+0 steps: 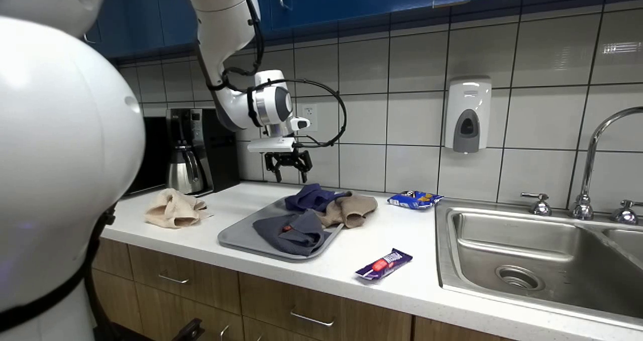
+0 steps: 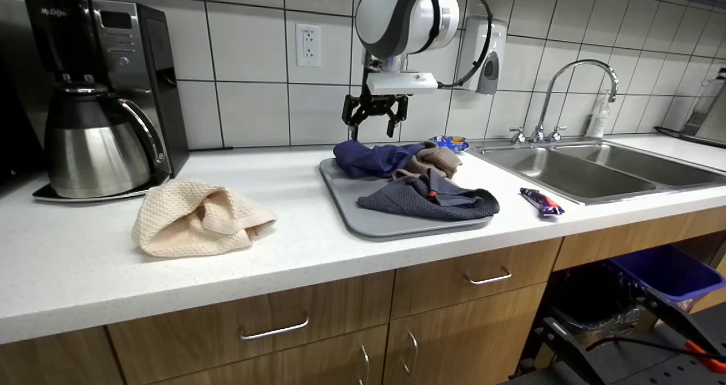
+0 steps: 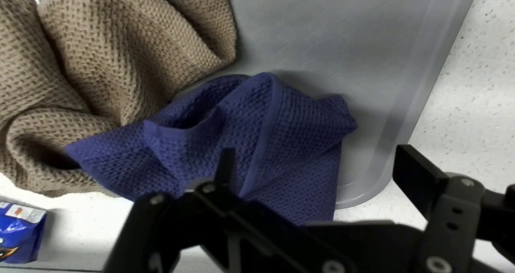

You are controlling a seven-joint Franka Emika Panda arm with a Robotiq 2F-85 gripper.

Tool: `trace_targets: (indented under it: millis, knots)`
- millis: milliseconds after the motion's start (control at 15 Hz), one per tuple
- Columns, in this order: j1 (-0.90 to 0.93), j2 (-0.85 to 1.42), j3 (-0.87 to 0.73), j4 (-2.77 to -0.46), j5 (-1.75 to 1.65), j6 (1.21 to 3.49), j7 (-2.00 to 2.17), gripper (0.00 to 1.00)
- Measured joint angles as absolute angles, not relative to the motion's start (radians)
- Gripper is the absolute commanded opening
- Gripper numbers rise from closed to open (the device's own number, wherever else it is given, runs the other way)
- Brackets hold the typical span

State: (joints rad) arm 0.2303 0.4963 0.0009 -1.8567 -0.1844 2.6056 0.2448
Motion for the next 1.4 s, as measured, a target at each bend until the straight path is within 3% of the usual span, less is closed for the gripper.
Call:
trace_targets:
  millis: [1400]
  knots:
    - [0.199, 0.617, -0.034, -1.783, -0.139, 2.678, 0.223, 1.0]
